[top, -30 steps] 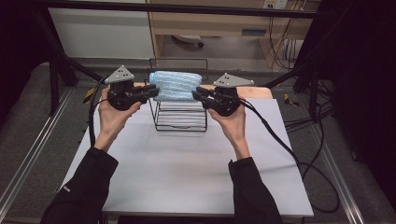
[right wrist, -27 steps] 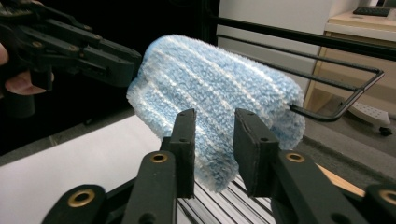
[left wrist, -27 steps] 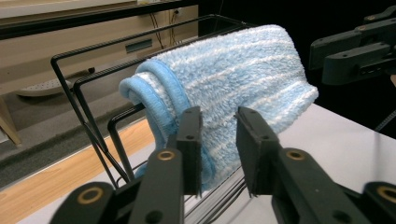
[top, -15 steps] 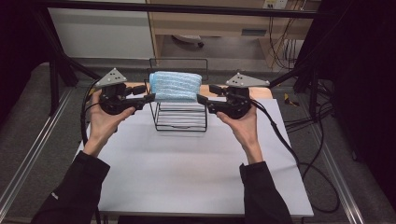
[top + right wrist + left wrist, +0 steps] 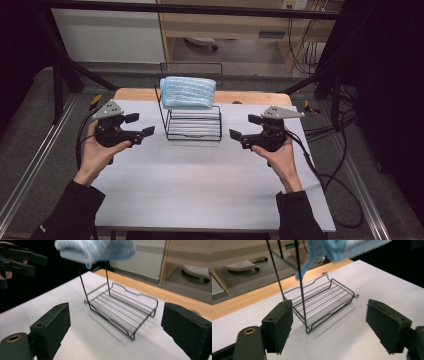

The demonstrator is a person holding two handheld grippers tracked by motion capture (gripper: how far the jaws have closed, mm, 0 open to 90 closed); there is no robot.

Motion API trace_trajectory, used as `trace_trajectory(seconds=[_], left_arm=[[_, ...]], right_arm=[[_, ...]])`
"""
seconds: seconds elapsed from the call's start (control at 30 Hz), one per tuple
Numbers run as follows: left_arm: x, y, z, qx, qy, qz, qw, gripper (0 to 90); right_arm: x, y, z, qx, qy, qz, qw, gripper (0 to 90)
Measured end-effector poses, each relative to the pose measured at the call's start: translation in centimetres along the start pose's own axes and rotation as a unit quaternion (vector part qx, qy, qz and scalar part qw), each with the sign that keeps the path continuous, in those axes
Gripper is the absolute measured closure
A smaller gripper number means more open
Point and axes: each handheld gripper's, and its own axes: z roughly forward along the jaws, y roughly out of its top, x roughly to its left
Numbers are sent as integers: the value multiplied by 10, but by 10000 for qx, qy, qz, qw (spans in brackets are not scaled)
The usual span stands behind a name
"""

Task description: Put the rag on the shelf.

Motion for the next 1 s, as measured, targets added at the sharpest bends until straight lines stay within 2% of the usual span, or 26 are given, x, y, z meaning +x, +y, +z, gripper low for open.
trace_trajectory(seconds=[0.2, 0.27, 0.43, 0.57, 0.67, 0.8, 0.87, 1.0], left_arm=[[0, -37, 0, 69, 91, -64, 9999, 152], [0, -50, 1, 114, 103, -74, 9999, 129], [0, -83, 5, 318, 50, -191, 9993, 118], [0, -102, 7, 385, 8, -245, 9990, 116], [0, -113, 6, 425, -20, -262, 9988, 118], [0, -121, 7, 463, -25, -257, 9986, 118], [0, -124, 7, 482, -52, -251, 9985, 118], [-1, -130, 8, 563, -79, -277, 9980, 119]], right_arm=[[-9, -30, -6, 305, -62, 75, 9995, 45], [-12, -41, -8, 391, -42, 167, 9991, 32], [-20, -69, -14, 551, -60, 322, 9979, 8], [-26, -94, -20, 697, -85, 454, 9965, 7], [-31, -112, -24, 858, -126, 563, 9946, 7], [-37, -131, -27, 1078, -101, 585, 9924, 7], [-38, -135, -30, 1098, -125, 619, 9920, 8], [-39, -140, -35, 1023, -119, 569, 9930, 8]])
